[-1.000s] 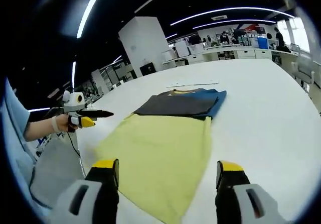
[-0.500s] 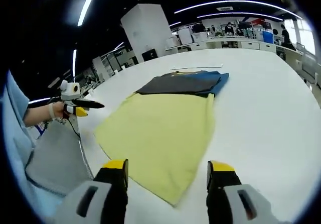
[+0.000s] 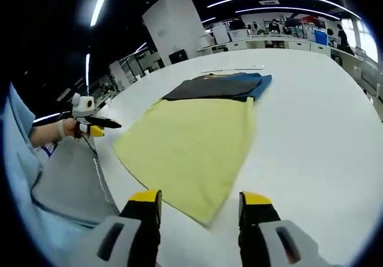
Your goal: Fold the garment on the visible template until the final outline fits inside the template.
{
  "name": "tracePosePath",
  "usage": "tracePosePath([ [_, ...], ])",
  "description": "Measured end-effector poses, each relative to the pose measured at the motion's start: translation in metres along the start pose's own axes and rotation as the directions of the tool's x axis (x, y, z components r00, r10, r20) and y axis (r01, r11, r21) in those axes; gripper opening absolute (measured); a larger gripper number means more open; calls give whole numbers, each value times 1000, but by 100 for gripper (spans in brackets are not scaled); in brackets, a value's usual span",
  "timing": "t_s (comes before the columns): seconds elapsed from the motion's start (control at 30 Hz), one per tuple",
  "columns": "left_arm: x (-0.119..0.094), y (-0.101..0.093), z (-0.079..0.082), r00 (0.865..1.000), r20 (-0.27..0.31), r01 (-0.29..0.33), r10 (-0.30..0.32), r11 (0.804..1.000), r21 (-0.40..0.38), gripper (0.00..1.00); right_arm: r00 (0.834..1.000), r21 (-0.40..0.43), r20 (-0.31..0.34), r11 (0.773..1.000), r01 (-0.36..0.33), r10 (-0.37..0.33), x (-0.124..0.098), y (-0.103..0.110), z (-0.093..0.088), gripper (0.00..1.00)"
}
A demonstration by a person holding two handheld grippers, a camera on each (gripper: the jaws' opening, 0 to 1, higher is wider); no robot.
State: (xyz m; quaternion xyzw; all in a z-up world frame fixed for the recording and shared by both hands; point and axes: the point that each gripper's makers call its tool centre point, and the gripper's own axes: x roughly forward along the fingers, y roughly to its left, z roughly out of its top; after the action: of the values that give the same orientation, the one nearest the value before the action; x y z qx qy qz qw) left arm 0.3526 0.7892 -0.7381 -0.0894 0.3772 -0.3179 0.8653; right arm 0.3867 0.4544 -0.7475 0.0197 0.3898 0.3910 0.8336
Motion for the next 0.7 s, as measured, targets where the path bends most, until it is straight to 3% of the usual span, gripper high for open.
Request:
tracePosePath([
  [0.23, 0, 2, -25, 998, -62, -22, 17, 995, -93, 54, 1000, 35, -16, 999, -8, 9, 4, 4, -12, 44],
  [0.27, 1, 1, -21, 999, -35, -13, 11, 997, -75, 52, 1000, 38, -19, 999, -9, 10, 4, 4, -14, 44],
  [0.37, 1, -3, -25, 999, -53, -15, 8, 990, -140, 46, 1000, 39, -15, 999, -16, 16, 1, 7, -15, 42],
  [0.7, 2, -13, -31, 998, -63, -6, -6, 981, -195, 32, 999, 83, -13, 996, -36, 37, 3, 11, -19, 29],
])
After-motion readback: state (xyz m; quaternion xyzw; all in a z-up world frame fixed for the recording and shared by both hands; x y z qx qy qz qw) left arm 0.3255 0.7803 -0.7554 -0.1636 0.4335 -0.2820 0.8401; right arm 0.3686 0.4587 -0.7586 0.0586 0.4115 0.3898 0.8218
